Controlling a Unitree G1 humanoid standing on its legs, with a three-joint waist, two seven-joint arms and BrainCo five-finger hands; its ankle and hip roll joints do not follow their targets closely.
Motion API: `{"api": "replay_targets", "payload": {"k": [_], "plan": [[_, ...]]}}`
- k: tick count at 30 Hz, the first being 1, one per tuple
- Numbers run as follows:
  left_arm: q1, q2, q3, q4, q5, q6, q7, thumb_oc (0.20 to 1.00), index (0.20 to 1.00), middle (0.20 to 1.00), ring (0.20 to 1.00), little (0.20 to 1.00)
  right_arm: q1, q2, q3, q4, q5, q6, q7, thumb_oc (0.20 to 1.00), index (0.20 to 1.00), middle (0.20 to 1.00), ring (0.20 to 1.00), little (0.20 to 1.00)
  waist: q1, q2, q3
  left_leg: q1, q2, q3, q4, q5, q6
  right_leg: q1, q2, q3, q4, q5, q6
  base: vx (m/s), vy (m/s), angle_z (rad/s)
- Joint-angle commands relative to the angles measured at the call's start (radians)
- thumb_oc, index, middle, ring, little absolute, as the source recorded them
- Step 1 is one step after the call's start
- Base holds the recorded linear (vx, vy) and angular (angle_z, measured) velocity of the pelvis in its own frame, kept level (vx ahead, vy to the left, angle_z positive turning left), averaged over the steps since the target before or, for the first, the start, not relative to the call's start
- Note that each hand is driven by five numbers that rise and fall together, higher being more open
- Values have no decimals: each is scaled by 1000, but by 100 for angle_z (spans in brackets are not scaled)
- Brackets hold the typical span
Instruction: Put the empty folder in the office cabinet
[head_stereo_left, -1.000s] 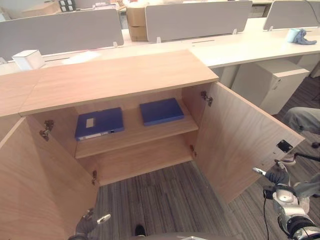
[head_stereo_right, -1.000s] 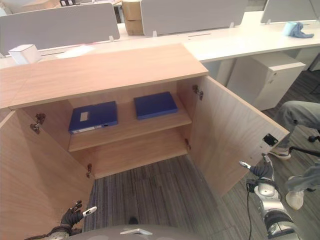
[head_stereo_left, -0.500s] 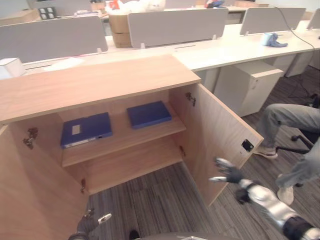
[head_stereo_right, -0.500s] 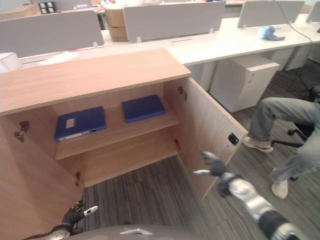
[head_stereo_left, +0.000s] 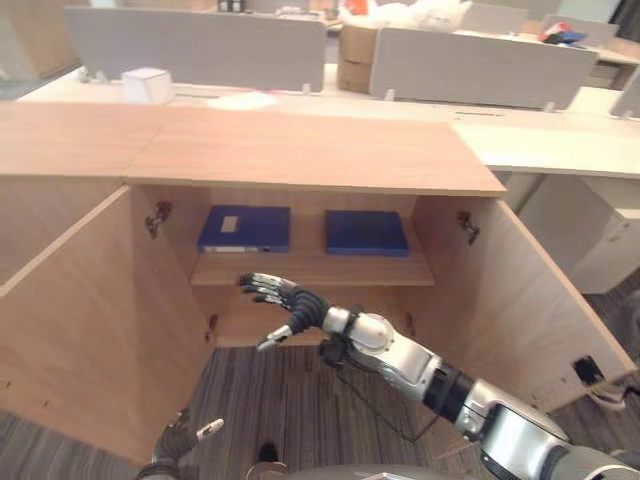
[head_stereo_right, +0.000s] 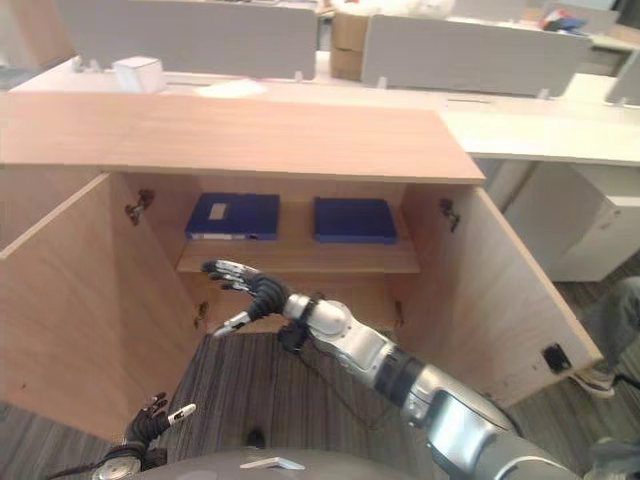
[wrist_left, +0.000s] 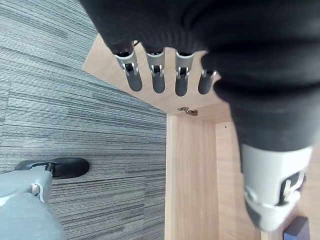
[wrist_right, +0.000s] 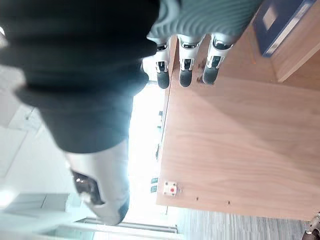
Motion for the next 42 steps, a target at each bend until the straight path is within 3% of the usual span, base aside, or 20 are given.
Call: {"api": "replay_targets", "payload": {"k": [1, 9, 13, 15, 17, 20, 22, 23, 27, 28, 30, 31, 36, 42], "plan": [[-80, 48, -19, 41, -33, -26, 37, 1000, 1000, 1000, 1000, 1000, -37, -31, -31, 102, -49, -43, -66, 1000, 1000, 1000, 1000, 1000, 34, 19, 19, 23, 27, -23, 2, -57, -43, -25, -28, 33, 3, 13, 21, 27, -6, 47], [-79, 66, 15, 62, 5, -31, 93, 1000, 1000, 1000, 1000, 1000, 5, -35, -84, 169, -62, -57, -124, 1000, 1000, 1000, 1000, 1000, 56, 12, 21, 13, 17, -47, 4, -55, -41, -22, -28, 17, 6, 10, 15, 16, -2, 14], [-50, 50, 88, 80, 32, -46, 100, 1000, 1000, 1000, 1000, 1000, 378, -271, -303, 34, -95, -120, -169, 1000, 1000, 1000, 1000, 1000, -33, 26, 38, 27, 25, -19, 7, -62, -46, -33, -23, 47, 12, 10, 20, -4, -5, 2], [-16, 36, 124, 96, 55, -51, 95, 1000, 1000, 1000, 1000, 1000, 610, -341, -467, -22, -226, -148, -216, 1000, 1000, 1000, 1000, 1000, -83, 38, 34, 39, 30, -5, 7, -68, -47, -35, -24, 55, 13, 6, 23, 19, -3, -16], [20, 21, 143, 97, 74, -57, 94, 1000, 1000, 1000, 1000, 1000, 791, -339, -638, -3, -317, -156, -275, 1000, 1000, 1000, 1000, 1000, -137, 54, 26, 55, 34, 13, 8, -75, -47, -36, -24, 70, 14, 5, 27, 44, 0, -36], [34, 14, 153, 88, 82, -61, 98, 1000, 1000, 1000, 1000, 1000, 921, -328, -787, -13, -380, -171, -340, 1000, 1000, 1000, 1000, 1000, -195, 75, 31, 75, 41, 48, 9, -81, -48, -49, -23, 108, 14, 7, 31, 12, -6, -56], [34, 14, 152, 88, 82, -61, 98, 1000, 1000, 1000, 1000, 1000, 923, -328, -788, -15, -380, -170, -339, 1000, 1000, 1000, 1000, 1000, -193, 76, 27, 70, 42, 49, 8, -77, -47, -55, -22, 110, 14, 10, 31, -16, 4, -56], [39, 8, 157, 77, 83, -66, 103, 1000, 1000, 1000, 1000, 1000, 978, -327, -852, -49, -410, -182, -368, 1000, 1000, 1000, 1000, 1000, -233, 87, 34, 80, 46, 72, 8, -79, -49, -69, -22, 136, 15, 15, 33, -12, 7, -42], [39, 6, 154, 76, 84, -69, 105, 1000, 1000, 1000, 1000, 1000, 1005, -330, -877, -63, -431, -186, -385, 1000, 1000, 1000, 1000, 1000, -246, 93, 33, 83, 48, 83, 8, -80, -50, -77, -21, 150, 17, 17, 33, -9, 9, -33], [47, -4, 150, 74, 81, -75, 110, 1000, 1000, 1000, 1000, 1000, 1056, -318, -912, -70, -458, -192, -411, 1000, 1000, 1000, 1000, 1000, -297, 108, 41, 96, 48, 108, 8, -85, -51, -93, -20, 185, 22, 23, 36, -13, 31, -44], [47, -4, 150, 74, 81, -75, 110, 1000, 1000, 1000, 1000, 1000, 1056, -318, -912, -70, -458, -192, -411, 1000, 1000, 1000, 1000, 1000, -297, 108, 41, 96, 48, 108, 8, -85, -51, -93, -20, 185, 22, 23, 36, -9, 39, -23], [57, -19, 143, 69, 72, -78, 115, 1000, 1000, 1000, 1000, 1000, 1070, -280, -937, 3, -458, -175, -456, 1000, 1000, 1000, 1000, 1000, -335, 127, 46, 106, 42, 126, 5, -88, -52, -108, -20, 214, 24, 32, 39, -4, 46, -2], [46, -23, 116, 59, 68, -80, 119, 1000, 1000, 1000, 1000, 1000, 984, -241, -964, 152, -396, -163, -529, 1000, 1000, 1000, 1000, 1000, -333, 137, 40, 113, 36, 126, 2, -92, -49, -105, -22, 218, 21, 36, 39, 9, 26, -46], [1, 2, 51, 18, 60, -81, 119, 1000, 1000, 1000, 1000, 1000, 745, -247, -1021, 356, -288, -162, -670, 1000, 1000, 1000, 1000, 1000, -274, 150, 22, 117, 28, 108, -1, -102, -41, -75, -35, 187, 11, 26, 35, 12, 5, 18]]}}
